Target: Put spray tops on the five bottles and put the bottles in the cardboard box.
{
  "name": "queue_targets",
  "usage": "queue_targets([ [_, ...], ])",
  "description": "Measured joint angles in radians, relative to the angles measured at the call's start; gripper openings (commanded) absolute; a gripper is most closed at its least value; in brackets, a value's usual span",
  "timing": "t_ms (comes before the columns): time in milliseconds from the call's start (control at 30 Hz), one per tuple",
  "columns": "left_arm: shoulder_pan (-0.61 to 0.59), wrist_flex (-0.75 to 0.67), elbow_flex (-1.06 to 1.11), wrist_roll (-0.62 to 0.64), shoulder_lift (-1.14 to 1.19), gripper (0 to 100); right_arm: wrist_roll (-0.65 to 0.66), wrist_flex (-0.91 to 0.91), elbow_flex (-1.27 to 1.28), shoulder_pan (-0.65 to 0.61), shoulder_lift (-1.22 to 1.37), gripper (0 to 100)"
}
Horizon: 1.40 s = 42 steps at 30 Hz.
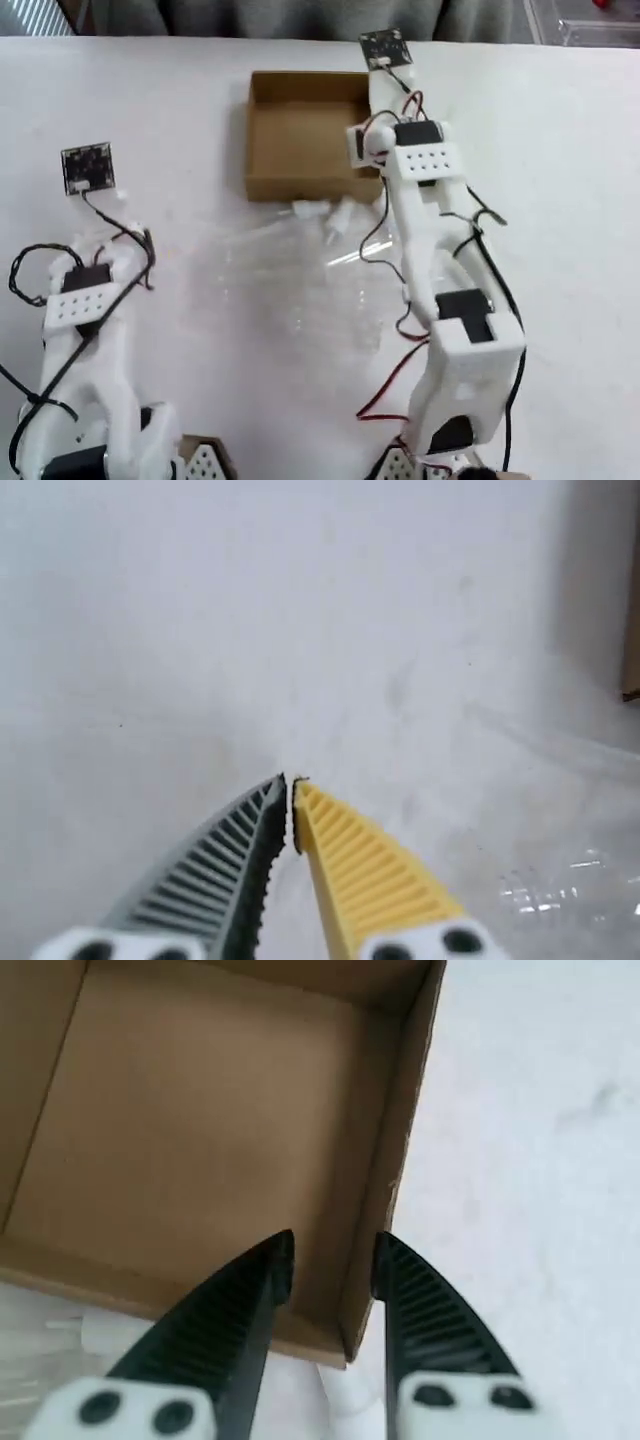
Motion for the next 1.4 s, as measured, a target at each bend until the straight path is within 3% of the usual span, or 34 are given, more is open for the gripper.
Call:
queue_targets([
  [633, 0.0, 0.0, 0.0, 0.0, 0.0, 2, 0.0, -0.002, -0.476, 0.061, 0.542, 10.1],
  [767, 0.0, 0.0, 0.0, 0.0, 0.005, 2, 0.0, 0.095, -0.568, 0.057, 0.594, 1.0],
  [1133, 0.0, 0.0, 0.0, 0.0, 0.006, 2, -0.002, 0.463, -0.796, 0.057, 0.638, 1.6],
  [1400, 0.0, 0.0, 0.0, 0.0, 0.006, 2, 0.064, 0.629, -0.85, 0.046, 0.638, 1.6],
])
